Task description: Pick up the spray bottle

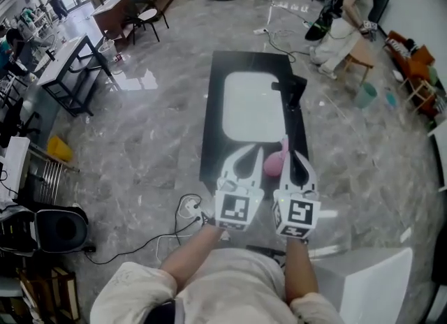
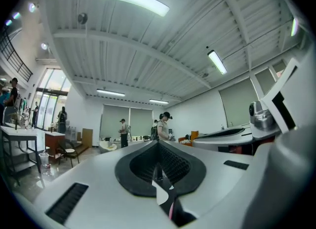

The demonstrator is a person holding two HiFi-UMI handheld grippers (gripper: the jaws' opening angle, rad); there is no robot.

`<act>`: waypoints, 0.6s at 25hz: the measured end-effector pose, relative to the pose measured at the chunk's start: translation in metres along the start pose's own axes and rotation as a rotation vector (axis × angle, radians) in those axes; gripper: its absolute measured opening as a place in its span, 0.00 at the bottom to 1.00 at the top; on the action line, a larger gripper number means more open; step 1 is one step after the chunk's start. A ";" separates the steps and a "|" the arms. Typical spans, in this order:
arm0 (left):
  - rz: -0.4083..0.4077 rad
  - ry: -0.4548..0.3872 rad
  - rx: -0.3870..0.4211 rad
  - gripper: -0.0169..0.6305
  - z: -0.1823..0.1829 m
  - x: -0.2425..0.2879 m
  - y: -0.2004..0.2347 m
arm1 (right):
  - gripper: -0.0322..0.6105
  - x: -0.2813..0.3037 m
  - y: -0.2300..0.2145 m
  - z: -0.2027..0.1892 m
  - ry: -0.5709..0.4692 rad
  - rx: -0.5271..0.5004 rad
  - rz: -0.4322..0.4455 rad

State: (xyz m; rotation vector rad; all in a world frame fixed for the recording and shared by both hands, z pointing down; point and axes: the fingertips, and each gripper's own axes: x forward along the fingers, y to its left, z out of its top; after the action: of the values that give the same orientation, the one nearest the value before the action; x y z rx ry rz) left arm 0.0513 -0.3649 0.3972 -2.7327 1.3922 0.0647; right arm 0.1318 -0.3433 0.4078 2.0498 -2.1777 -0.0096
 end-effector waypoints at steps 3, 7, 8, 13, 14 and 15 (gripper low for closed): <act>-0.021 -0.003 0.022 0.03 -0.001 0.009 0.009 | 0.06 0.011 0.001 0.000 -0.004 0.005 -0.016; -0.011 0.000 -0.016 0.03 -0.005 0.017 0.016 | 0.06 0.021 0.000 -0.001 -0.004 0.003 -0.019; -0.009 0.003 -0.016 0.03 -0.005 0.019 0.017 | 0.06 0.023 -0.002 0.000 -0.004 0.003 -0.017; -0.008 0.030 -0.037 0.03 -0.003 0.035 0.014 | 0.06 0.034 -0.018 0.015 -0.035 -0.011 -0.009; -0.002 0.029 -0.036 0.03 -0.003 0.037 0.012 | 0.06 0.036 -0.023 0.015 -0.040 -0.010 -0.006; 0.004 0.028 -0.029 0.03 -0.003 0.040 0.011 | 0.06 0.037 -0.028 0.015 -0.040 -0.007 -0.003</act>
State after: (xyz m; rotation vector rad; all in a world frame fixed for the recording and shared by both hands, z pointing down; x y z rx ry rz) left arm 0.0661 -0.4033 0.3964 -2.7644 1.4153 0.0478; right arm 0.1557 -0.3833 0.3942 2.0674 -2.1946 -0.0591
